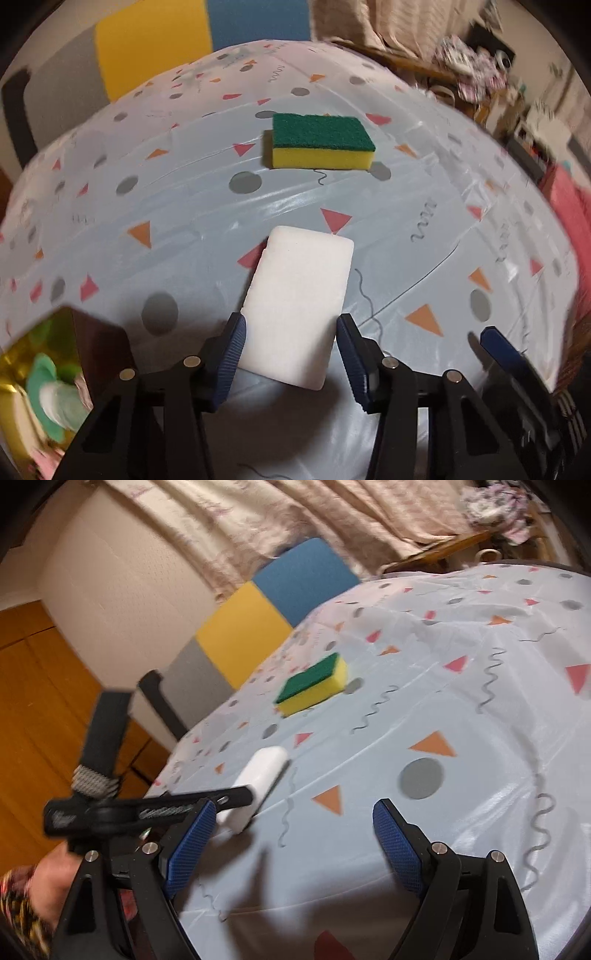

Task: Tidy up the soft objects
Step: 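Grasp the white melamine sponge with the left gripper, then grasp the green-and-yellow scrub sponge with the right gripper while the left lifts the white sponge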

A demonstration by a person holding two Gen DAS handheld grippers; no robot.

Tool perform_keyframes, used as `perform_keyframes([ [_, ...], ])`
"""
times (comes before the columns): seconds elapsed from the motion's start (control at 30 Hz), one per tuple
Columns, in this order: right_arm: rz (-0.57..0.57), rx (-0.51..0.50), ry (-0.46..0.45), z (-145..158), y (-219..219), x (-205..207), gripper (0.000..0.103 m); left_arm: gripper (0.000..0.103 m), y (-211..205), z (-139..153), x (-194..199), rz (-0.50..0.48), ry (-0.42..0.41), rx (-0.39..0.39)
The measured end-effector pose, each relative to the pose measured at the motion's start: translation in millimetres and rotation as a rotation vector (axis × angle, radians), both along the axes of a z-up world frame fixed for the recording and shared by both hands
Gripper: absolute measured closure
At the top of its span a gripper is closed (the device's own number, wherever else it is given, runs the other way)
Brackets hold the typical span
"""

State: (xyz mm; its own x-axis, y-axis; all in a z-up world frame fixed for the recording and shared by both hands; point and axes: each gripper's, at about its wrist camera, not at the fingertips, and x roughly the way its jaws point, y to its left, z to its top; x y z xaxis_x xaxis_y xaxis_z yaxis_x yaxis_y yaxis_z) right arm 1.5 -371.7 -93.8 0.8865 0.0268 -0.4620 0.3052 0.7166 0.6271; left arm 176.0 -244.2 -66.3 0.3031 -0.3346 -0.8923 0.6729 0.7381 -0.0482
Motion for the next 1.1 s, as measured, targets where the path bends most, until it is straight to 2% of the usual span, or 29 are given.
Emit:
perform_keyframes([
  [0.07, -0.075, 0.049, 0.019, 2.1, -14.4, -1.8, 0.012, 0.052, 10.0, -1.3, 0.7, 0.044, 0.025, -0.057],
  [0.17, -0.105, 0.083, 0.057, 7.9, -35.6, 10.1, 0.009, 0.052, 10.5, -1.7, -1.1, 0.059, 0.018, -0.073],
  [0.27, -0.087, 0.035, 0.125, 19.9, -55.1, 40.6, 0.008, 0.051, 4.8, -2.5, -6.3, 0.044, -0.013, -0.043],
  [0.3, -0.071, -0.014, 0.149, 27.7, -61.2, 56.6, 0.007, 0.051, 4.1, -3.2, -7.8, 0.043, -0.021, -0.04],
  [0.37, -0.021, -0.119, 0.192, 38.5, -64.8, 84.2, 0.007, 0.051, 5.0, -3.7, -9.0, 0.045, -0.022, -0.043],
  [0.43, 0.066, -0.27, 0.244, 50.2, -64.5, 121.5, 0.006, 0.051, 7.4, -4.1, -8.5, 0.051, -0.013, -0.057],
  [0.5, 0.146, -0.366, 0.294, 54.5, -66.3, 156.4, 0.006, 0.051, 10.1, -4.5, -7.4, 0.058, -0.003, -0.071],
  [0.6, 0.255, -0.424, 0.356, 52.8, -70.0, 203.9, 0.006, 0.051, 13.2, -4.9, -5.7, 0.07, 0.017, -0.09],
  [0.7, 0.347, -0.458, 0.373, 53.5, -72.0, 241.2, 0.006, 0.051, 18.8, -4.3, -3.1, 0.09, 0.048, -0.123],
  [0.8, 0.396, -0.504, 0.375, 55.1, -71.2, 269.1, 0.0, 0.051, 23.7, -4.1, -0.9, 0.107, 0.074, -0.154],
  [0.9, 0.47, -0.566, 0.471, 43.5, -66.8, 297.2, 0.0, 0.051, 26.8, -4.4, 1.8, 0.118, 0.095, -0.176],
  [1.0, 0.542, -0.556, 0.528, 29.2, -65.1, 304.5, 0.0, 0.051, 29.6, -5.1, 4.7, 0.129, 0.114, -0.197],
  [1.1, 0.59, -0.616, 0.581, 16.1, -59.7, 301.8, 0.0, 0.051, 29.2, -6.0, 5.7, 0.138, 0.12, -0.203],
])
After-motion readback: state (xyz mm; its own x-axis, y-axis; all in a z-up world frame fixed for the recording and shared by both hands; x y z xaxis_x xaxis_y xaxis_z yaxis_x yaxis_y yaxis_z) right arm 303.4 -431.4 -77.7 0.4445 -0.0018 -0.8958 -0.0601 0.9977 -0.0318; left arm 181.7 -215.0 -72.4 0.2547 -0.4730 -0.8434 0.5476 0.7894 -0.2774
